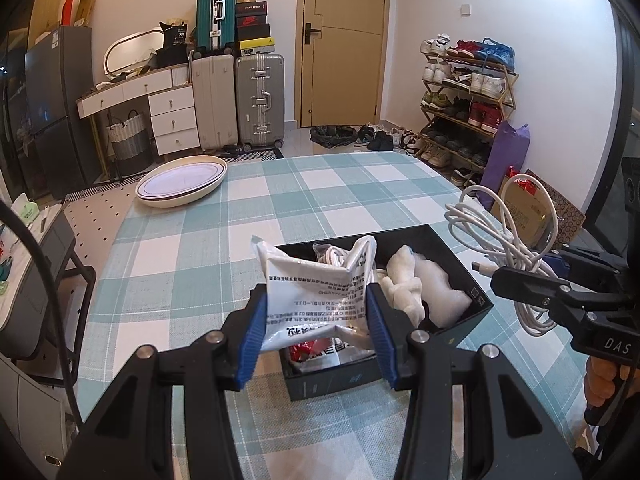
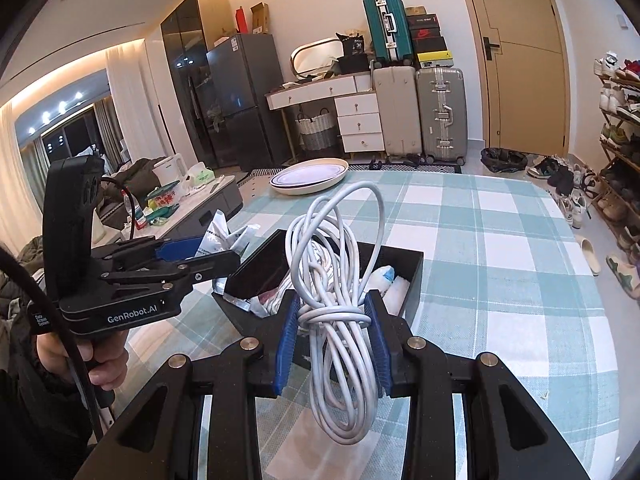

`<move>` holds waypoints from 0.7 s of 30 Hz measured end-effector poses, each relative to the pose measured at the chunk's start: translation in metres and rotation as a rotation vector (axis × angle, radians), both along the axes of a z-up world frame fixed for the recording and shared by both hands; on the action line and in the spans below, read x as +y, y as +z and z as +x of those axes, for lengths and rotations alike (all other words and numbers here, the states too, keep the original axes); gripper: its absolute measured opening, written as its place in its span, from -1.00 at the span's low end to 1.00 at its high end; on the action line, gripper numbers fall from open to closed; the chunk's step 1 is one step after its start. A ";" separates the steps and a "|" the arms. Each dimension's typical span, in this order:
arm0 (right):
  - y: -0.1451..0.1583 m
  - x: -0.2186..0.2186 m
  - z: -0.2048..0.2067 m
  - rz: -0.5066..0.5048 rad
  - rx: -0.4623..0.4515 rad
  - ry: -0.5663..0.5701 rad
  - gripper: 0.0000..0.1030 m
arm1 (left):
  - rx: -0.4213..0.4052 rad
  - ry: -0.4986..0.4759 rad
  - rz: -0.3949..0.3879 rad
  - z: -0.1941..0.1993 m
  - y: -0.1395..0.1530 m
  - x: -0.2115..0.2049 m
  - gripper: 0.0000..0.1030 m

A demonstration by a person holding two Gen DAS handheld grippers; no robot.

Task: Organize soft objects
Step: 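Carry the pouch with the left tool while the right tool carries the cable over the box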

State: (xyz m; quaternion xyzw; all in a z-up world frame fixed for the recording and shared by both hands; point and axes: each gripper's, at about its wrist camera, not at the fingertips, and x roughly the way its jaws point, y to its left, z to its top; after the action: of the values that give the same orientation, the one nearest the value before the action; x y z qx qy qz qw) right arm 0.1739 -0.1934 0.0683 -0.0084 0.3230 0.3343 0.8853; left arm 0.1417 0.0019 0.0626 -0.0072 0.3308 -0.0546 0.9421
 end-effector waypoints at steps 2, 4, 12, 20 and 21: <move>-0.002 0.003 0.006 0.000 0.004 0.002 -0.35 | 0.003 0.001 0.003 0.004 -0.001 0.000 -0.09; -0.004 0.006 0.012 -0.002 0.012 0.002 -0.35 | 0.009 0.002 0.006 0.009 -0.004 -0.001 -0.09; -0.014 0.019 0.031 -0.007 0.033 0.008 -0.35 | 0.035 -0.001 0.007 0.025 -0.015 -0.003 -0.09; -0.028 0.035 0.050 -0.033 0.051 0.020 -0.35 | 0.051 -0.008 0.022 0.035 -0.024 -0.007 -0.09; -0.030 0.036 0.052 -0.036 0.051 0.020 -0.35 | 0.048 -0.009 0.030 0.035 -0.025 -0.008 -0.09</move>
State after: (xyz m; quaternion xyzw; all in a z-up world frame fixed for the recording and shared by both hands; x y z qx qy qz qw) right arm 0.2264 -0.1571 0.0388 -0.0189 0.3514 0.3372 0.8732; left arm 0.1769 -0.0058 0.0380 0.0073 0.3542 -0.0536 0.9336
